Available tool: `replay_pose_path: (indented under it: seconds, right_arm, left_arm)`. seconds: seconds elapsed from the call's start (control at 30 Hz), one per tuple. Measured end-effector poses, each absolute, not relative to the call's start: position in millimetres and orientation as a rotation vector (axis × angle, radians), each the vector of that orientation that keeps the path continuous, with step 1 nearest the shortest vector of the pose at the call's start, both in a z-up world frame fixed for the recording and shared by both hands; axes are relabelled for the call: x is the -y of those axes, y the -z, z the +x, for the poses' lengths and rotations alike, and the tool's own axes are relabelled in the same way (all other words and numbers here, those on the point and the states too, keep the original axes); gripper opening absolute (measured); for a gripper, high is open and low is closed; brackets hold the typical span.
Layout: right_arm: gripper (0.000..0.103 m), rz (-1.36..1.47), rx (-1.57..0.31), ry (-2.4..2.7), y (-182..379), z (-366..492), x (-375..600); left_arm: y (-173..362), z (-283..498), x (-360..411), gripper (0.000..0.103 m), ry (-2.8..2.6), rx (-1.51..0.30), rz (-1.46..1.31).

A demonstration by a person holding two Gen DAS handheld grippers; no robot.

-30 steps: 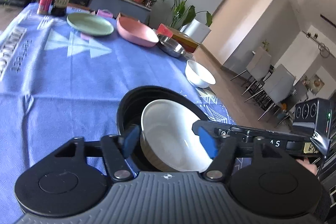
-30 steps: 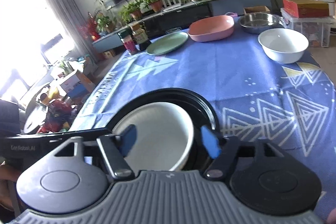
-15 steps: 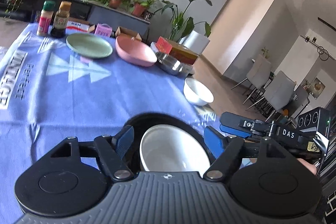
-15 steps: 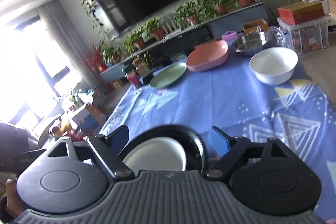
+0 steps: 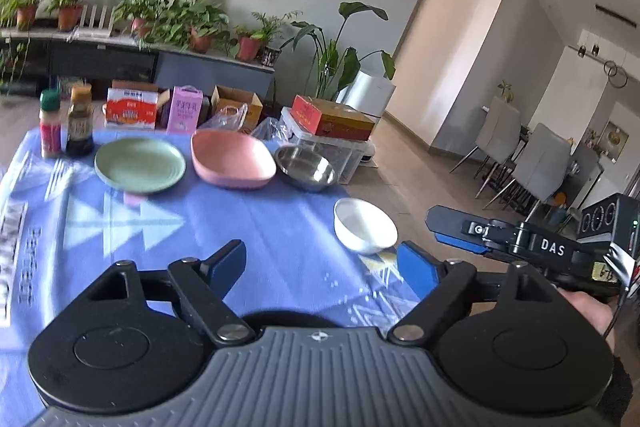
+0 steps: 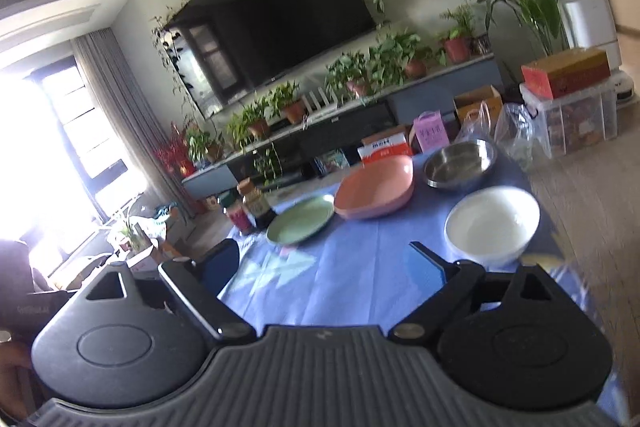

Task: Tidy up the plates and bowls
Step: 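Move both grippers toward the white plate beside the steel bowl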

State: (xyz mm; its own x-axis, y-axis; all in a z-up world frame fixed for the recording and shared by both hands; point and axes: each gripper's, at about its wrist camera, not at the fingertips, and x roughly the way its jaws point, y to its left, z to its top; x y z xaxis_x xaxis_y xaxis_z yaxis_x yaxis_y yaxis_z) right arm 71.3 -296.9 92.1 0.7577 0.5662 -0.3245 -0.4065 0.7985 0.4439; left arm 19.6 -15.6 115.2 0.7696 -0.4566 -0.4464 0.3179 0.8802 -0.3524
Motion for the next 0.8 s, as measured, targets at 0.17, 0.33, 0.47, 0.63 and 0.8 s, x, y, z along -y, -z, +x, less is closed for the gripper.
replay_pose_path:
  seconds: [0.17, 0.33, 0.47, 0.63, 0.8]
  right_arm:
    - [0.101, 0.374, -0.420, -0.504, -100.4, 78.2, 309.0]
    - [0.101, 0.392, -0.416, -0.453, -106.6, 92.2, 324.1]
    - [0.101, 0.396, -0.407, -0.407, -114.5, 105.6, 336.6]
    - [0.101, 0.433, -0.387, -0.385, -113.8, 121.4, 349.0]
    - [0.101, 0.467, -0.454, -0.368, -89.6, 140.4, 358.0]
  left_arm:
    - [-139.9, 35.5, 41.5, 0.103, 0.401, -0.505, -0.217]
    - [-154.5, 51.7, 70.2, 0.103, 0.424, -0.493, -0.160]
    - [-156.1, 66.3, 92.7, 0.103, 0.432, -0.506, -0.117]
    - [-147.8, 89.4, 120.9, 0.103, 0.392, -0.520, -0.050]
    - [-136.4, 119.2, 144.9, 0.103, 0.373, -0.567, 0.006]
